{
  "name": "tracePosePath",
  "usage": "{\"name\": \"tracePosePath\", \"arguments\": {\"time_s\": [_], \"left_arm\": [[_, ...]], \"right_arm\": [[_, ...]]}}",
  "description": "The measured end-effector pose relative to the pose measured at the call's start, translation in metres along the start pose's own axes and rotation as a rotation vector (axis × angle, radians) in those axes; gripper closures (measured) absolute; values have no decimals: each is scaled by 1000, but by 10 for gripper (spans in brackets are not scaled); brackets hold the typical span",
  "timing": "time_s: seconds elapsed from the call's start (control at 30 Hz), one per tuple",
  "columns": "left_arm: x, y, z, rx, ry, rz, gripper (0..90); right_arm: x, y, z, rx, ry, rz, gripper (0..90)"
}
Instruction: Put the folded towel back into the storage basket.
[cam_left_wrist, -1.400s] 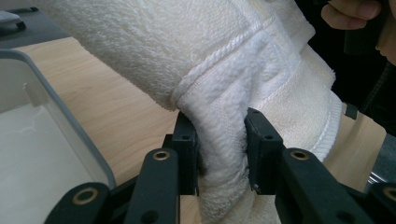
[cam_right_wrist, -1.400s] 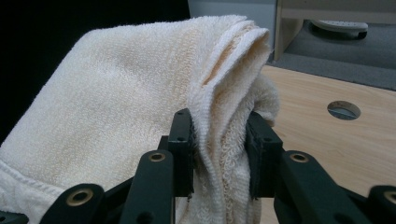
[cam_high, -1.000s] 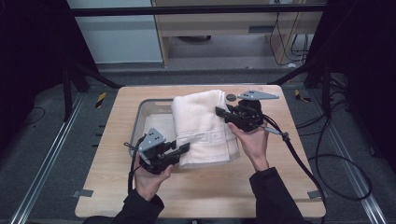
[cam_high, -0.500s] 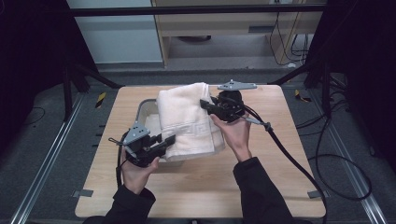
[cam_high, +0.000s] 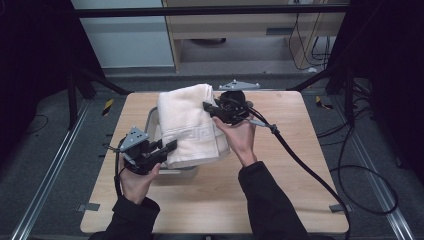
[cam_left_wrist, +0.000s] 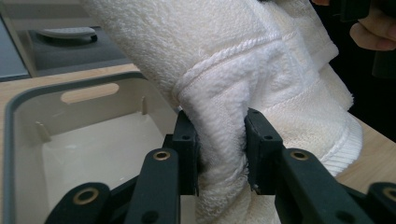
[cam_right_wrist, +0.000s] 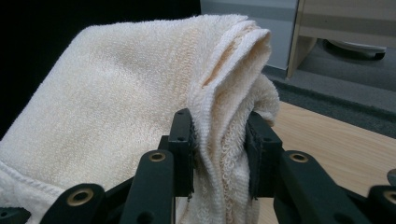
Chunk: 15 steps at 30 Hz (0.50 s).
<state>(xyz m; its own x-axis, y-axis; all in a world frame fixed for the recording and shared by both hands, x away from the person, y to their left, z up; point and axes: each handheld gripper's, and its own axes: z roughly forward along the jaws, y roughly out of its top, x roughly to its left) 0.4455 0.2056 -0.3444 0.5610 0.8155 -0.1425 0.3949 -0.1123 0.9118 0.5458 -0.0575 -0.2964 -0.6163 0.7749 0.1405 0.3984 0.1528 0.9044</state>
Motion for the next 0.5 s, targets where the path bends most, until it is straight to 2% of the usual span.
{"name": "tracePosePath", "arguments": {"time_s": [0.1,0.5], "left_arm": [[9,1,-5,-5,16,-7,686],[30,2,-16,-8,67,-16,686]], "right_arm": [[7,5,10,4,4,-4,681],[25,16,36,9,8,-9,682]]}}
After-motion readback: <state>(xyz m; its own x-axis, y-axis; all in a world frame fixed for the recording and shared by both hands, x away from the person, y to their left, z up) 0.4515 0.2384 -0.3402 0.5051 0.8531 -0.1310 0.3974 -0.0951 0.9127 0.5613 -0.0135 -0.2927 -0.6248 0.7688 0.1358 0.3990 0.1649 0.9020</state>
